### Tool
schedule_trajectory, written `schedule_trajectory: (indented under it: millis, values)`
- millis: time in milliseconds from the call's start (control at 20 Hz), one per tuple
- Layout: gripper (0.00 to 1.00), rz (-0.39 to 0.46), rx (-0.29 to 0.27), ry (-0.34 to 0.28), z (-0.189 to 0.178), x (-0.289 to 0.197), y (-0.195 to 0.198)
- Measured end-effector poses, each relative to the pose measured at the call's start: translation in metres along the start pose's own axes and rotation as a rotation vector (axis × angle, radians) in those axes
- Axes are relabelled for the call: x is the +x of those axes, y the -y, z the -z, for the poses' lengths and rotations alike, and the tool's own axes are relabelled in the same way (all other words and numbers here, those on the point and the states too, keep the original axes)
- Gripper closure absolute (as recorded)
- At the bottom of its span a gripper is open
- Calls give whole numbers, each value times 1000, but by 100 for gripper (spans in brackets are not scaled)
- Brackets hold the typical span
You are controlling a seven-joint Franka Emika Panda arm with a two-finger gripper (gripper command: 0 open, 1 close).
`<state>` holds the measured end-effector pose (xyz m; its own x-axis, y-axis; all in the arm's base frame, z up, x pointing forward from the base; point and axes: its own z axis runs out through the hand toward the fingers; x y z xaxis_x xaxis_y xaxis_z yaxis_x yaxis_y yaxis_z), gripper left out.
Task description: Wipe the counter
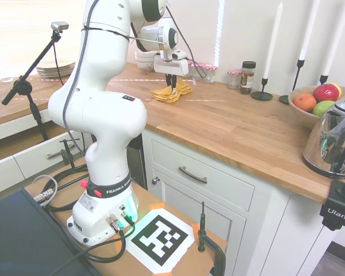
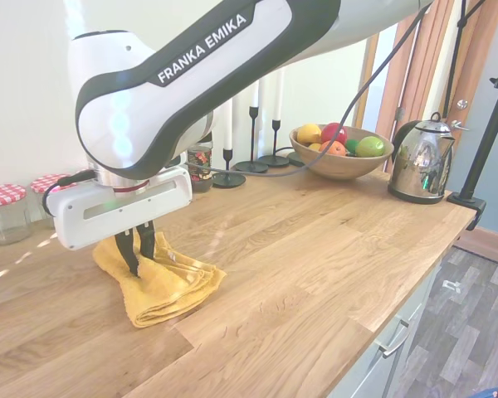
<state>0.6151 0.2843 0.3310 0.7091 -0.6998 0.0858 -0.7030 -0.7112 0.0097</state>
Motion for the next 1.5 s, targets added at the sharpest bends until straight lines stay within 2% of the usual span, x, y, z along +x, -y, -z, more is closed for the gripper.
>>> schedule_trajectory:
  millis: [350, 400, 1500]
  values:
    - [100, 27, -11, -10, 3, -33, 27]
    - [0, 25, -12, -10, 3, -33, 28]
    - [0, 18, -17, -7, 5, -35, 28]
